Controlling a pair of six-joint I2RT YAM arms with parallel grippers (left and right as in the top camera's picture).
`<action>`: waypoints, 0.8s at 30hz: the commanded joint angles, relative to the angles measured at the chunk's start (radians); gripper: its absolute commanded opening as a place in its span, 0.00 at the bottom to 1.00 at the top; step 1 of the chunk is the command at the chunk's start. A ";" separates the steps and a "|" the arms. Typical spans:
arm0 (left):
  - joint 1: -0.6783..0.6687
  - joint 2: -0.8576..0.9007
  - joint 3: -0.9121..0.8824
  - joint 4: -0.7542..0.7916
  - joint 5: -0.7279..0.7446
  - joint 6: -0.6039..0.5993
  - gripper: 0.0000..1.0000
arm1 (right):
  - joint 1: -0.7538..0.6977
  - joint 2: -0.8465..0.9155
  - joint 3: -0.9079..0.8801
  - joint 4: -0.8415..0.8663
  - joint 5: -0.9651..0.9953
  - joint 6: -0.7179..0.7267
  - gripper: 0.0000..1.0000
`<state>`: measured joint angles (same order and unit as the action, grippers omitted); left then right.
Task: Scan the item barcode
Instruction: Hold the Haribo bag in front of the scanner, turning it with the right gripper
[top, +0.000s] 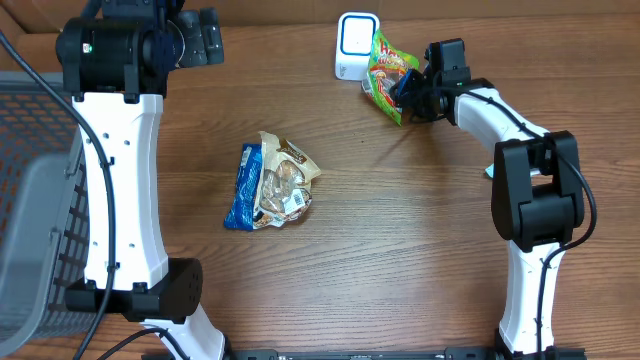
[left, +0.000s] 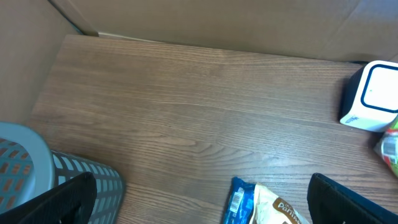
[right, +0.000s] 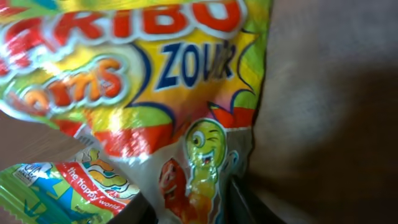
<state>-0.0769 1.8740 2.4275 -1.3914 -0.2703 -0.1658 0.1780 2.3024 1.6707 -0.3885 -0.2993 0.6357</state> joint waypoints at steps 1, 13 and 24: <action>-0.002 0.003 0.001 0.003 -0.010 -0.006 0.99 | 0.000 0.013 0.000 -0.116 -0.061 0.027 0.29; -0.002 0.003 0.001 0.003 -0.010 -0.006 1.00 | 0.007 0.005 0.044 -0.469 -0.082 -0.112 0.45; -0.002 0.003 0.001 0.003 -0.010 -0.006 1.00 | 0.040 -0.002 0.046 -0.467 -0.021 -0.026 0.04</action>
<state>-0.0769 1.8740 2.4275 -1.3914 -0.2703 -0.1658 0.2008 2.2814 1.7325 -0.8413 -0.3840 0.5953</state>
